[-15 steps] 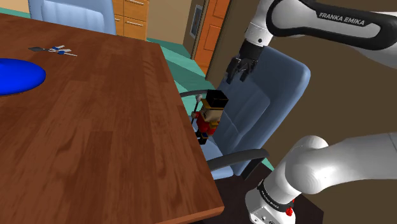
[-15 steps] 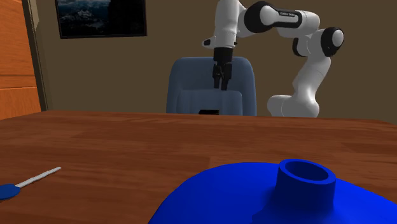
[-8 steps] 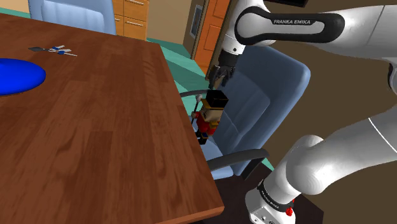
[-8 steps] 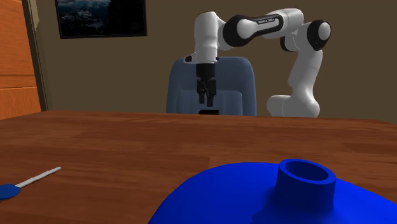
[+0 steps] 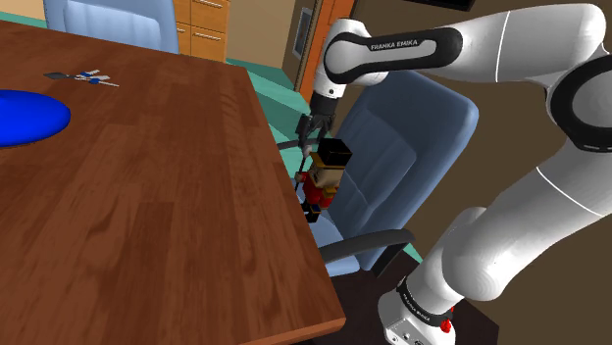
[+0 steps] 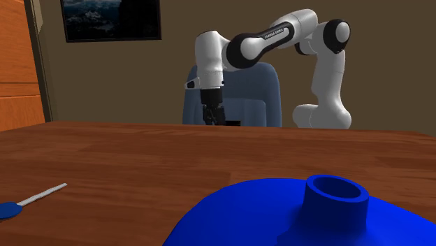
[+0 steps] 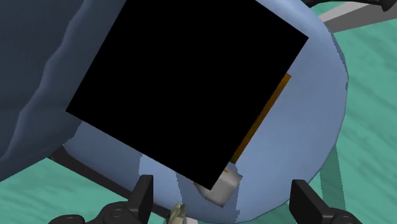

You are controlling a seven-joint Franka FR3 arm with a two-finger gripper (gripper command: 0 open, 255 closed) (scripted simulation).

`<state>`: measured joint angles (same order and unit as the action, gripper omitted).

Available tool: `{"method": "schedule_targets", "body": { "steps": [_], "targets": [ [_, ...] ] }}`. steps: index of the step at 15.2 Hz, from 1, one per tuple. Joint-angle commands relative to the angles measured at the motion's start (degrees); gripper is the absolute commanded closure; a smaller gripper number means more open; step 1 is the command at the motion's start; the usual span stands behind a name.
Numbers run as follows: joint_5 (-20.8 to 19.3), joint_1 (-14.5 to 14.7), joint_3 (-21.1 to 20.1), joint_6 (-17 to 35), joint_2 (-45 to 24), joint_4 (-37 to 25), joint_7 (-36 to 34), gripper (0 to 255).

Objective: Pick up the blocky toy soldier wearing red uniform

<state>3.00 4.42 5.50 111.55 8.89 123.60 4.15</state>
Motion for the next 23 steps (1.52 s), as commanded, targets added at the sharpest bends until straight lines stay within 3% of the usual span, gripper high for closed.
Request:
{"method": "schedule_targets", "body": {
  "steps": [1,7,8,17,23],
  "targets": [
    [0.2,0.1,0.0,1.5,-0.6,0.9,0.2,0],
    [0.4,0.1,0.0,5.0,-1.8,3.3,0.5,0],
    [0.4,0.1,0.0,5.0,-1.8,3.3,0.5,255],
    [0.4,0.1,0.0,5.0,-1.8,3.3,0.5,255],
    [0.1,0.1,0.0,0.4,-0.3,0.2,0.1,255]
  ]
}}
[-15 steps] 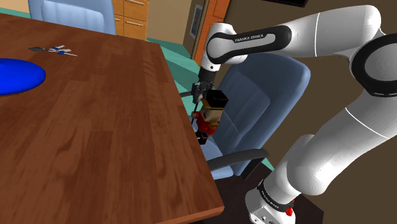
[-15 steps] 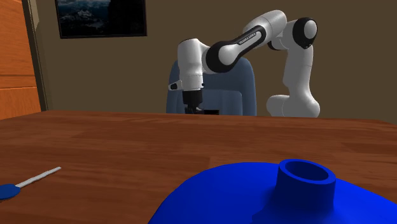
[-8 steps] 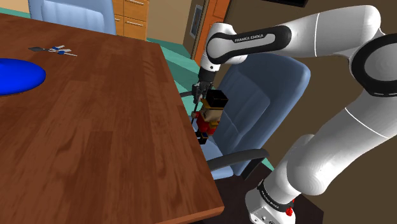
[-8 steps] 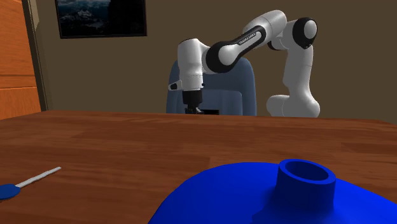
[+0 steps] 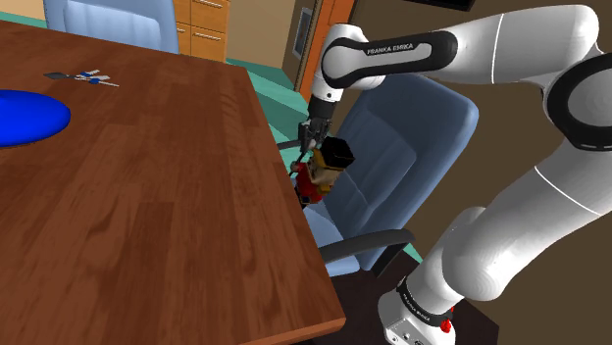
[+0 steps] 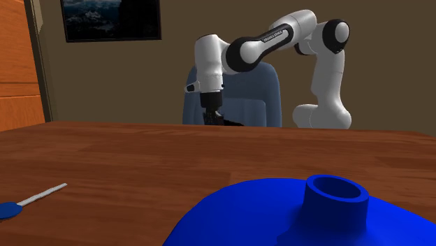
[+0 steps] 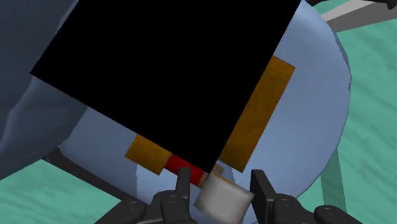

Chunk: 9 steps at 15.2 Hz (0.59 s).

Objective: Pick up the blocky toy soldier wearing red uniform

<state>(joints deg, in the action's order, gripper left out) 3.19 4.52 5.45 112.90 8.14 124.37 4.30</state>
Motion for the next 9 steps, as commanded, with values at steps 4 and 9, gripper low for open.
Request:
{"method": "schedule_targets", "body": {
  "steps": [4,9],
  "targets": [
    [-0.2,0.0,0.0,-4.0,1.2,-3.0,-0.3,255],
    [-0.3,0.0,-0.1,-7.8,1.8,-6.1,-0.6,255]
  ]
}}
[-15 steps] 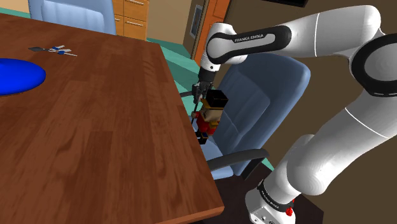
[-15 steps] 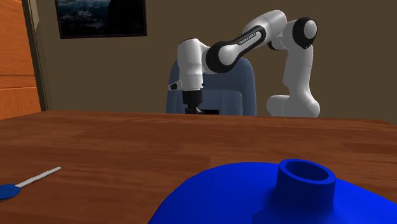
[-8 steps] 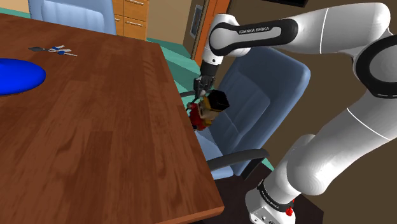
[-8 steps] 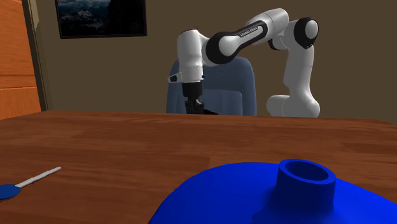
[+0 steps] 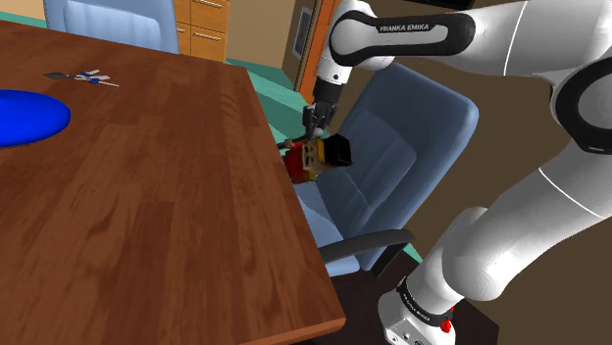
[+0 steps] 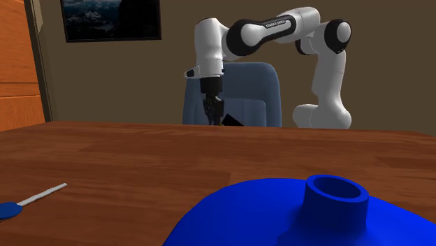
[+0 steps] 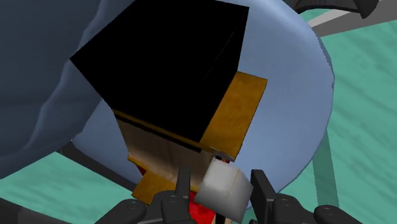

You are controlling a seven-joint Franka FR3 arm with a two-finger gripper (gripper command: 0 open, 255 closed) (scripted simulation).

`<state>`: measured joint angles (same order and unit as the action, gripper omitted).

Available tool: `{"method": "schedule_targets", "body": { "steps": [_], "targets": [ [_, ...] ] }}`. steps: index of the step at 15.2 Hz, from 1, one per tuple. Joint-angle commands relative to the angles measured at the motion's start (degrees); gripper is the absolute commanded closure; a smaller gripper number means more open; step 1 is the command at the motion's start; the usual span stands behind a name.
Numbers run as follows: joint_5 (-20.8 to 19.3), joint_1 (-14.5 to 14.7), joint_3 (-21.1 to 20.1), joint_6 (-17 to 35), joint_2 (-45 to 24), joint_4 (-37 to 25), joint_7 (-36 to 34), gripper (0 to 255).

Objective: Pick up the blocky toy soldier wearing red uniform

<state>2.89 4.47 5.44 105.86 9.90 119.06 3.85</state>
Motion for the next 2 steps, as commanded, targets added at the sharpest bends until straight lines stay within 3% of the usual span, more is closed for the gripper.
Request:
{"method": "schedule_targets", "body": {
  "steps": [1,2],
  "targets": [
    [0.0,0.0,0.0,-0.9,0.1,-0.9,-0.1,255],
    [0.0,0.0,0.0,-0.9,0.1,-0.9,-0.1,255]
  ]
}}
